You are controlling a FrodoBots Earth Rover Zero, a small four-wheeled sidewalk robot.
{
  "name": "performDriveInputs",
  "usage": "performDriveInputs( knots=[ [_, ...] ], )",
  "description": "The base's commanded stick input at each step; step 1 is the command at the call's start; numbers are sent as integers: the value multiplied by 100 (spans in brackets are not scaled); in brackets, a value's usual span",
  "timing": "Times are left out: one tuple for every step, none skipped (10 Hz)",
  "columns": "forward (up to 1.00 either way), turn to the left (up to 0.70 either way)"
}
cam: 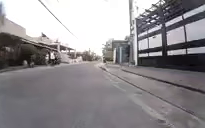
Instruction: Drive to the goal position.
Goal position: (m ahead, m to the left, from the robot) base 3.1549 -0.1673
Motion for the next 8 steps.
performDriveInputs(
  knots=[
    [100,-1],
    [100,-1],
    [100,-1],
    [100,-1],
    [100,-1],
    [100,-1],
    [100,-1],
    [100,-1]
  ],
)
